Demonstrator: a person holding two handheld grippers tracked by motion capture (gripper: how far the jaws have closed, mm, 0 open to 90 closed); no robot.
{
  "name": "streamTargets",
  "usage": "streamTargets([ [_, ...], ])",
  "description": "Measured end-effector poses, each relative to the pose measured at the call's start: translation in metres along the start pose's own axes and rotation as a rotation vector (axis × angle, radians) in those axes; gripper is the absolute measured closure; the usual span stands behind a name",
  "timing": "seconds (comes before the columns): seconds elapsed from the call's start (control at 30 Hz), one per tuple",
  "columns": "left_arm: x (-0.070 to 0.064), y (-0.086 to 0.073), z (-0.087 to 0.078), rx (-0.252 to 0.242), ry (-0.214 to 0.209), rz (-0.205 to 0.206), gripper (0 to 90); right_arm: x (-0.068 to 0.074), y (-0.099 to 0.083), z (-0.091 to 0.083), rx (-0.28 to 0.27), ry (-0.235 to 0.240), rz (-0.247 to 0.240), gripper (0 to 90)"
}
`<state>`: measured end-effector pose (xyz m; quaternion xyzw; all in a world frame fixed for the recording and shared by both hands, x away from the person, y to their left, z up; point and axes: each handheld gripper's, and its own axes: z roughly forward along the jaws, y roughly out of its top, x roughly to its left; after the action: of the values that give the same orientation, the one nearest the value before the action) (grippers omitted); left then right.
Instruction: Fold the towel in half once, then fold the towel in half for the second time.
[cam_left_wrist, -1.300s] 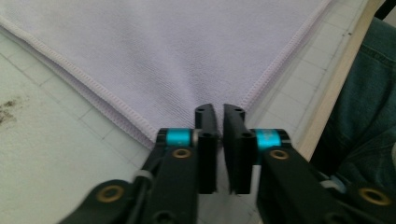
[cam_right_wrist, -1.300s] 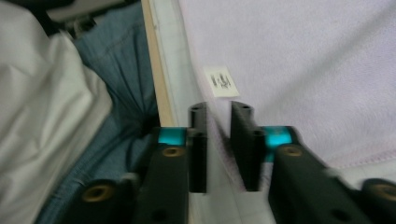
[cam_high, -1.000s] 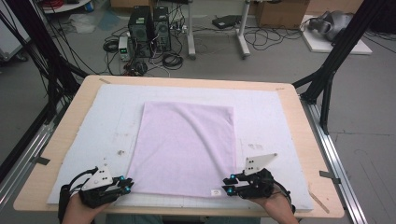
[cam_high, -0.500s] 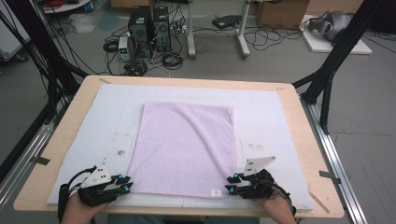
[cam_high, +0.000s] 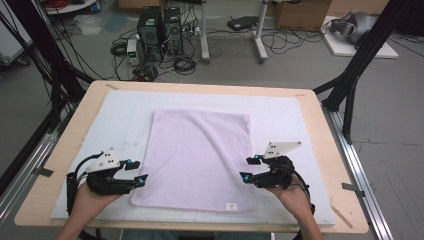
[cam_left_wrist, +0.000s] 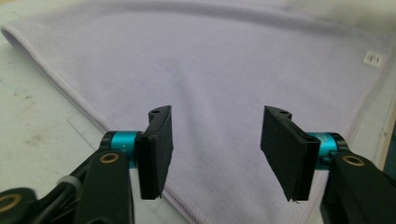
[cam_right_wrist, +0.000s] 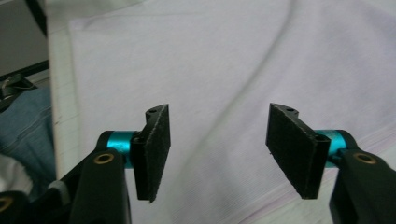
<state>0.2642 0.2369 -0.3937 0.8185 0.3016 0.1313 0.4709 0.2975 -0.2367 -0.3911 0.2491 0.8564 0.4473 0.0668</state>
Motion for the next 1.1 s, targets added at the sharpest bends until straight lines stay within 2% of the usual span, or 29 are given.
streamTargets([
  [0.13, 0.006, 0.011, 0.003, -0.011, 0.006, -0.004, 36.4, -0.011, 0.010, 0.003, -0.017, -0.020, 0.007, 32.3],
  [0.23, 0.011, 0.018, 0.005, -0.023, 0.031, -0.004, 36.3, -0.019, 0.017, 0.004, -0.026, -0.024, 0.012, 30.7],
  [0.4, 0.017, 0.030, 0.007, -0.050, 0.050, -0.015, 36.3, -0.021, 0.028, 0.008, -0.014, -0.026, -0.012, 30.6],
  [0.57, 0.016, 0.036, 0.013, -0.029, 0.042, 0.004, 36.2, -0.020, 0.031, 0.011, 0.003, -0.031, -0.031, 30.6],
  [0.77, 0.016, 0.039, 0.018, -0.018, 0.032, 0.004, 36.2, -0.024, 0.030, 0.011, 0.004, -0.031, -0.023, 30.6],
  [0.97, 0.023, 0.040, 0.025, 0.001, 0.047, 0.002, 36.6, -0.030, 0.033, 0.014, 0.017, -0.041, -0.031, 30.6],
  [1.1, 0.034, 0.042, 0.030, 0.004, 0.063, -0.009, 37.6, -0.038, 0.035, 0.017, 0.037, -0.058, -0.018, 30.7],
])
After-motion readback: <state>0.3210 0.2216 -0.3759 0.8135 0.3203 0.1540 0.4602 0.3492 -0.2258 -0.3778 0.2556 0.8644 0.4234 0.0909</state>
